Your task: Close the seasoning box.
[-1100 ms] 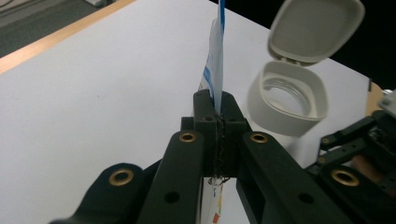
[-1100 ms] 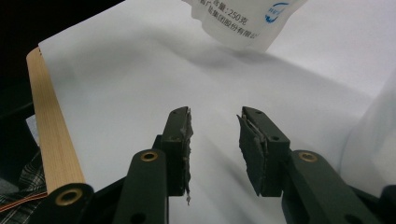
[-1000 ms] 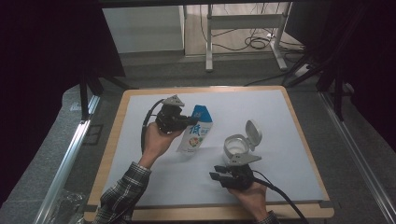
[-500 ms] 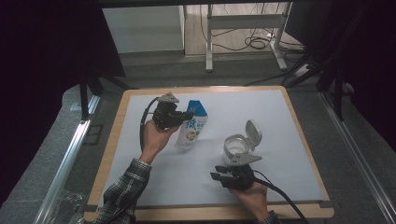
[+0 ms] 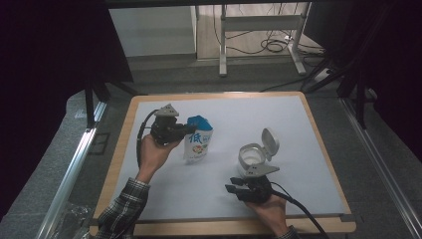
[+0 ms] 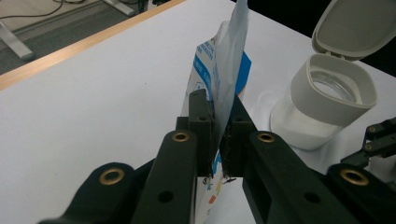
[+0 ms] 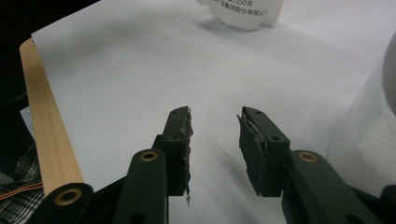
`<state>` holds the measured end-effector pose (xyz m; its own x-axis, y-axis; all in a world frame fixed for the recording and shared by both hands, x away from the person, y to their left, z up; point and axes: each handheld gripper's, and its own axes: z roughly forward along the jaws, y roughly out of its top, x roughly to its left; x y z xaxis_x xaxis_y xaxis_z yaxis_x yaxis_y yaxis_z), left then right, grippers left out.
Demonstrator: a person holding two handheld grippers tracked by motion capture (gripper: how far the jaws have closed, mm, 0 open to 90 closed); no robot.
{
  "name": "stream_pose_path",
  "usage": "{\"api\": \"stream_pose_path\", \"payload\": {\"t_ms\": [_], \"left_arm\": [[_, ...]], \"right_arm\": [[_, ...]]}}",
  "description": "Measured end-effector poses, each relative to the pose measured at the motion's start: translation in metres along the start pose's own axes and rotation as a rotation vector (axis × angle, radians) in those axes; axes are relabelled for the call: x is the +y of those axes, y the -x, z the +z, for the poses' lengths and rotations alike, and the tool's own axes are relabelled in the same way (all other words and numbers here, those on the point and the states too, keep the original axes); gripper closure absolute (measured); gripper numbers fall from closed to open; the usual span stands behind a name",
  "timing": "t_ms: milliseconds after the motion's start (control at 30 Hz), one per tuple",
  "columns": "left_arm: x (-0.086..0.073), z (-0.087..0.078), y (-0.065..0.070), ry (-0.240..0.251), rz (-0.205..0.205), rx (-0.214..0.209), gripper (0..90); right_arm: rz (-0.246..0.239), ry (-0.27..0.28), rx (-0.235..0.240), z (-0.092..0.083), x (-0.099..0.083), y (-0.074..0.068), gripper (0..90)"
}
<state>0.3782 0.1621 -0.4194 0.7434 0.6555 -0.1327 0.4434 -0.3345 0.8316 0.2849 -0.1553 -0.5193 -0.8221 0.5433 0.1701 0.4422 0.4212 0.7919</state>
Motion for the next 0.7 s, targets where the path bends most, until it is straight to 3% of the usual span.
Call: {"api": "stream_pose_path", "payload": {"t_ms": [467, 700], "left_arm": [[-0.032, -0.016, -0.004, 0.031, -0.047, 0.017, 82.8], [-0.038, -0.013, -0.003, 0.027, -0.038, 0.024, 76.1]], "right_arm": [[-0.028, -0.012, -0.010, -0.005, -0.005, 0.000, 67.1], [-0.044, -0.010, -0.039, -0.006, -0.010, 0.001, 73.4]]}}
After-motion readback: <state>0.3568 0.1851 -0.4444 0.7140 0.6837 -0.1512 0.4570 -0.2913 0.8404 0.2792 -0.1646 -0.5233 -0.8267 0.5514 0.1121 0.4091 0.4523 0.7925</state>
